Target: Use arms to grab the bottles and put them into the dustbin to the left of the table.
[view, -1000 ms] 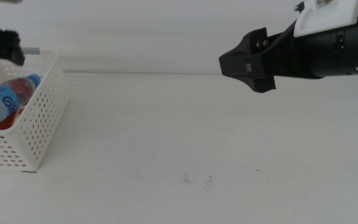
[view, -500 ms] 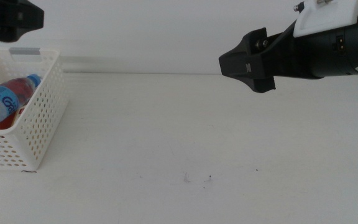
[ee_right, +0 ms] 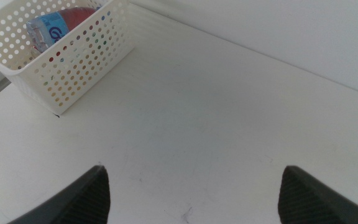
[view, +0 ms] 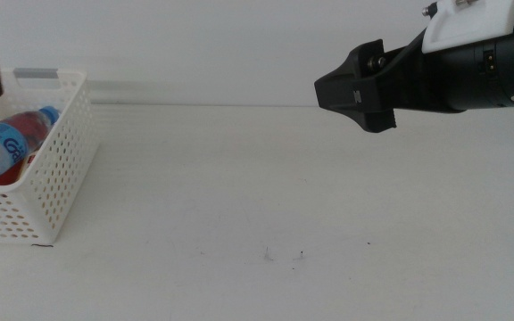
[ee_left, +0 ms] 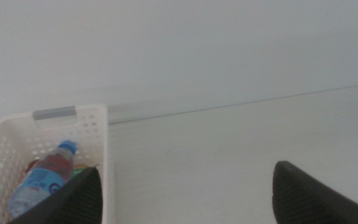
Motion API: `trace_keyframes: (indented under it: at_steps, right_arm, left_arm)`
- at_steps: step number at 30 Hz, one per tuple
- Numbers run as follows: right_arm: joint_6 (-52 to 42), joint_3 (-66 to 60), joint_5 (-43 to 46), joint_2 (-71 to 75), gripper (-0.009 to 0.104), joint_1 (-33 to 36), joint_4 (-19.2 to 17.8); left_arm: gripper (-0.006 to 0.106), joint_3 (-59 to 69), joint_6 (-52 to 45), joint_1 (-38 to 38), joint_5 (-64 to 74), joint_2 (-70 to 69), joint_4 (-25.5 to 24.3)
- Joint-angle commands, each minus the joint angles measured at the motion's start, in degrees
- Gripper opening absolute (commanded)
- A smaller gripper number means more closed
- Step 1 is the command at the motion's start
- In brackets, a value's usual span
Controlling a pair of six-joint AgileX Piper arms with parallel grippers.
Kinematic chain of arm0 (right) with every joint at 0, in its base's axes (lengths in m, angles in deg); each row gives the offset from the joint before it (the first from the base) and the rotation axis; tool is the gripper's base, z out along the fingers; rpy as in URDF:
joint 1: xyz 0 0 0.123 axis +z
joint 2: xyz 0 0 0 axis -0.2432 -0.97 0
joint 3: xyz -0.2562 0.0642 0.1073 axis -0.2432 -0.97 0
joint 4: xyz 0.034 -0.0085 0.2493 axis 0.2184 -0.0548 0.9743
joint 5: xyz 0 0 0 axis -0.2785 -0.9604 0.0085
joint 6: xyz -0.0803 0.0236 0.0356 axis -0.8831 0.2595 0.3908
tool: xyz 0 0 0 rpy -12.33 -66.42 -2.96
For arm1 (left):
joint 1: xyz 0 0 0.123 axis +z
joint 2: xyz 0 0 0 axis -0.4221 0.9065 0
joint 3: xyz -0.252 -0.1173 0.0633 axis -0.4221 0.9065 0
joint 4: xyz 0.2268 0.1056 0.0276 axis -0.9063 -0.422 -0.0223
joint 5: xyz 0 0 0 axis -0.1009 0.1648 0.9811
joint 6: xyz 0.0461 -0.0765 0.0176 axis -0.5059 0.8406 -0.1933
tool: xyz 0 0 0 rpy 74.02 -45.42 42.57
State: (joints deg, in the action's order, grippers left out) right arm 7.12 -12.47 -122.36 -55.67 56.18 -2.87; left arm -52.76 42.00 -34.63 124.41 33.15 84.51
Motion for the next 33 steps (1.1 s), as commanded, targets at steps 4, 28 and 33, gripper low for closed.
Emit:
trace_keyframes:
  at_steps: [4, 28, 33]
  right_arm:
    - [0.04, 0.40, 0.30, -0.01, 0.086, 0.05, -0.63]
    - [0.04, -45.40, 33.21, 32.52, 0.086, -31.45, 4.14]
    - [0.04, -59.13, 32.96, 51.88, 0.086, -39.60, 3.46]
  left_arm:
    - [0.094, 0.81, 1.52, -0.40, -0.44, -1.79, -0.24]
    - [0.094, 19.98, 1.40, 0.12, -14.58, -19.42, -1.14]
    - [0.094, 31.91, 1.40, 0.12, -19.26, -28.45, -1.14]
